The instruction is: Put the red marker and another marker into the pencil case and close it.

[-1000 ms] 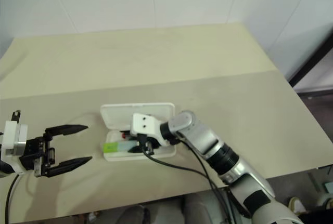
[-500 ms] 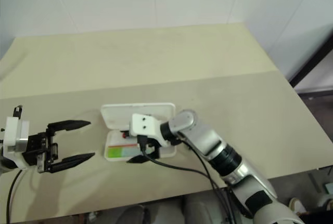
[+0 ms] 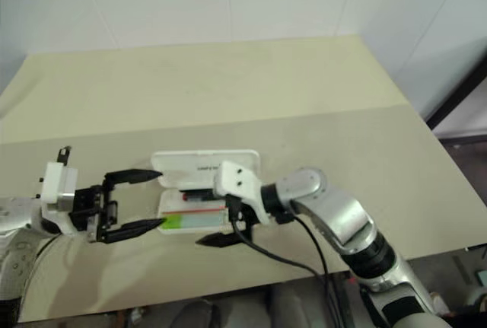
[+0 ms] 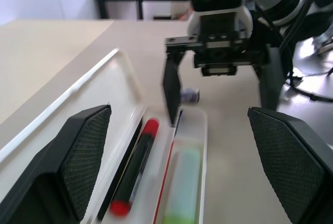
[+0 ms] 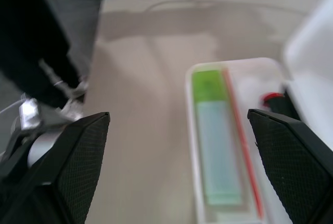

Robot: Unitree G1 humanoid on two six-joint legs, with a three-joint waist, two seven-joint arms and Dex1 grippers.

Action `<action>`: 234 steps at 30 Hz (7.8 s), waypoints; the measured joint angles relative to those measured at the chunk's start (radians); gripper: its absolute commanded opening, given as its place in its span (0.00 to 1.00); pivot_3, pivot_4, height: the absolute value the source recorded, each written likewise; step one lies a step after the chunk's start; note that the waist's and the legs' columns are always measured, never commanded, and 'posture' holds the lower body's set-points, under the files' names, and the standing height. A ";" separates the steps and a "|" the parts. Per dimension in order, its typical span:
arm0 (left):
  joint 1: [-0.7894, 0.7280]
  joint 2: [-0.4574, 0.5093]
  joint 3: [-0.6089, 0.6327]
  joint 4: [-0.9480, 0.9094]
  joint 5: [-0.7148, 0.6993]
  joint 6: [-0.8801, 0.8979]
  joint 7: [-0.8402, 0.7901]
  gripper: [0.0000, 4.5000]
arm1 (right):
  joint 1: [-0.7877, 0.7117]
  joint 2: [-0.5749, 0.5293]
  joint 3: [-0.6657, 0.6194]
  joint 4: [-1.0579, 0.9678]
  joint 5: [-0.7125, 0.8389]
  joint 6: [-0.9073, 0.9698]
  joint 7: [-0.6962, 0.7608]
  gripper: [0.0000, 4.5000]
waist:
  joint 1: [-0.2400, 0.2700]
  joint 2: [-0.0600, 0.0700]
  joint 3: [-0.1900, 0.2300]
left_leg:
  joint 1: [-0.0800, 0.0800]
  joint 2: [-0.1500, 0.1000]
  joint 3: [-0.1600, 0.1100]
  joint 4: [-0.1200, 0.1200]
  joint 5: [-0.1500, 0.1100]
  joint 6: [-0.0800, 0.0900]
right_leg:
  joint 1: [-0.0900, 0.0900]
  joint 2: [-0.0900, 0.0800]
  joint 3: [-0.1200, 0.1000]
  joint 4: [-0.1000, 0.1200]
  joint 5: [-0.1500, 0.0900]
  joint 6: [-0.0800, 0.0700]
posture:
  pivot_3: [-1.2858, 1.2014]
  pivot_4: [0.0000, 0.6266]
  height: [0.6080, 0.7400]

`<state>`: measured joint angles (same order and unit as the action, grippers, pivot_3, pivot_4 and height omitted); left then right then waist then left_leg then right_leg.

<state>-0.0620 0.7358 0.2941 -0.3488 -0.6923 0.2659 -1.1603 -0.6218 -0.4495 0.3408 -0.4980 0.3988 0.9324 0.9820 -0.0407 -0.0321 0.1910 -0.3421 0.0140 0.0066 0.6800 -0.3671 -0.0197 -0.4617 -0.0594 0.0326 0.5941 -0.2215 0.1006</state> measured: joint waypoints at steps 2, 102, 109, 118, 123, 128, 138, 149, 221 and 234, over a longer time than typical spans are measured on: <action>-0.027 -0.026 -0.039 -0.001 0.000 0.002 0.007 1.00 | 0.018 -0.013 -0.069 -0.047 0.028 0.064 -0.052 1.00 | 0.009 0.000 0.000 | 0.000 0.000 0.000 0.001 0.000 0.000 | 0.000 0.000 0.000 0.001 0.000 0.000 | 0.52 0.24 1.00; 0.069 0.089 0.087 0.110 0.022 -0.048 -0.116 1.00 | 0.303 -0.032 -0.327 -0.238 0.044 0.474 -0.618 0.08 | 0.011 0.002 0.001 | 0.007 0.001 -0.008 -0.002 -0.003 0.004 | 0.013 0.002 -0.003 -0.009 -0.004 -0.006 | 0.52 0.24 1.00; 0.061 0.062 0.043 0.085 0.014 -0.044 -0.113 1.00 | 0.251 -0.101 -0.343 -0.238 0.116 0.411 -0.519 0.08 | 0.011 0.003 0.002 | 0.007 0.001 -0.008 -0.003 -0.003 0.004 | 0.013 0.002 -0.003 -0.010 -0.003 -0.004 | 0.52 0.24 1.00; 0.028 0.022 -0.021 0.052 0.013 -0.033 -0.088 1.00 | 0.138 -0.129 -0.273 -0.240 0.212 0.333 -0.409 0.08 | 0.012 0.003 0.002 | 0.007 0.001 -0.009 -0.003 -0.003 0.004 | 0.013 0.002 -0.004 -0.010 -0.002 -0.001 | 0.52 0.24 1.00; 0.025 0.018 -0.030 0.051 0.013 -0.027 -0.078 1.00 | 0.120 -0.175 -0.182 -0.218 0.206 0.262 -0.355 0.08 | 0.013 0.003 0.002 | 0.007 0.000 -0.009 -0.002 -0.003 0.004 | 0.013 0.001 -0.004 -0.010 -0.002 -0.001 | 0.52 0.24 1.00; 0.030 0.014 -0.030 0.046 0.012 -0.027 -0.074 1.00 | 0.105 -0.211 -0.100 -0.196 0.189 0.197 -0.303 0.08 | 0.013 0.003 0.002 | 0.007 0.001 -0.009 -0.002 -0.003 0.004 | 0.013 0.001 -0.004 -0.010 -0.002 -0.001 | 0.52 0.24 1.00; 0.082 0.025 0.003 0.038 0.011 -0.029 -0.081 1.00 | 0.079 -0.316 0.052 -0.092 0.062 0.001 -0.159 0.08 | 0.012 0.003 0.002 | 0.007 0.001 -0.009 -0.002 -0.003 0.003 | 0.013 0.001 -0.005 -0.011 -0.002 -0.001 | 0.52 0.24 1.00; 0.149 0.053 0.106 0.030 0.008 -0.038 -0.091 1.00 | 0.049 -0.315 0.092 0.002 -0.043 -0.122 -0.058 0.08 | 0.013 0.003 0.002 | 0.007 0.001 -0.009 -0.002 -0.003 0.003 | 0.013 0.000 -0.005 -0.011 -0.002 -0.002 | 0.52 0.24 1.00; -0.405 -0.034 -0.029 0.405 0.171 -0.019 0.270 0.91 | 0.629 -0.334 -0.744 -0.180 0.291 -0.260 0.031 1.00 | 0.040 0.003 0.002 | 0.005 0.000 -0.005 0.001 -0.003 0.003 | 0.017 0.000 -0.013 -0.009 0.000 0.002 | 0.52 0.24 1.00; -0.502 -0.063 -0.085 0.585 0.251 0.053 0.353 0.00 | 0.822 -0.338 -0.795 -0.213 0.292 -0.365 0.017 1.00 | 0.041 0.003 0.002 | 0.007 0.000 -0.004 0.002 -0.002 0.001 | 0.017 0.000 -0.011 -0.007 0.000 0.002 | 0.52 0.24 1.00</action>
<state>-0.5644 0.6732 0.2089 0.2363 -0.4412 0.3191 -0.8077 0.1999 -0.7872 -0.4544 -0.7107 0.6910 0.5678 0.9994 0.0006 -0.0291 0.1933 -0.3347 0.0136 0.0022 0.6819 -0.3692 -0.0183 -0.4444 -0.0592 0.0214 0.5873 -0.2213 0.1023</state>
